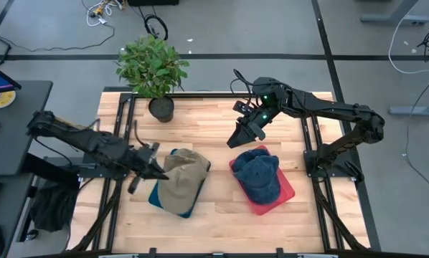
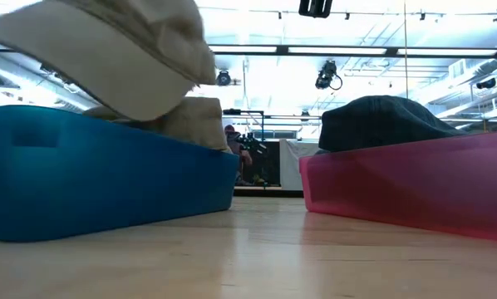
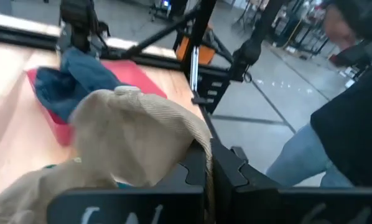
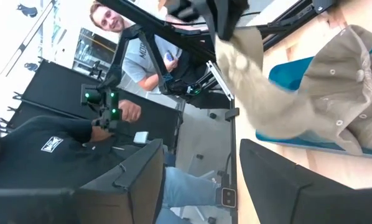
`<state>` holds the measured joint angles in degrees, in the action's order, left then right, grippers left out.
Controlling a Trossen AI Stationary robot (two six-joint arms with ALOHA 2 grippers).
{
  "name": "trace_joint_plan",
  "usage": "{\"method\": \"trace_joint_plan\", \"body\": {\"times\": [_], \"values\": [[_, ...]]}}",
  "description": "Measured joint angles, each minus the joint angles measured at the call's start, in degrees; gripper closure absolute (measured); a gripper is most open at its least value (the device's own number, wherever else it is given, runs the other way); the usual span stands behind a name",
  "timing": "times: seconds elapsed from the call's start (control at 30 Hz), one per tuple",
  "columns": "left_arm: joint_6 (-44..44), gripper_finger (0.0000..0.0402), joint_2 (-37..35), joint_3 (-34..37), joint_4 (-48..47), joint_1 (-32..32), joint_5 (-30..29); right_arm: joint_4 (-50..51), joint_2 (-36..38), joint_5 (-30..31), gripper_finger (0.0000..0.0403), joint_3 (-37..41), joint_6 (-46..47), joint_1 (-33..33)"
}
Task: Pick & Place hat
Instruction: Put the brown cap into the blue bin
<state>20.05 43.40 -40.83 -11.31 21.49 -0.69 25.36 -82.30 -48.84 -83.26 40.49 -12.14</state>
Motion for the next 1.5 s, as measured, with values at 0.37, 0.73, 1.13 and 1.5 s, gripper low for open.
{"method": "trace_joint_plan", "body": {"times": [0.37,0.73,1.13,1.5], "values": [[1.7,0.04,-1.9,0.0,-5.2,-0.4,0.9,0.0,0.0,1.1,0.0188,0.0,0.0,0.0],[2.0,0.04,5.7,0.0,-3.6,-0.4,6.9,0.0,0.0,1.9,0.0188,0.0,0.0,0.0],[1.8,0.04,10.0,0.0,-12.5,-0.4,5.9,0.0,0.0,3.3,0.0188,0.0,0.1,0.0],[-3.6,0.04,13.3,0.0,-17.9,-2.5,-5.0,0.0,0.0,3.4,0.0188,0.0,0.4,0.0]]}}
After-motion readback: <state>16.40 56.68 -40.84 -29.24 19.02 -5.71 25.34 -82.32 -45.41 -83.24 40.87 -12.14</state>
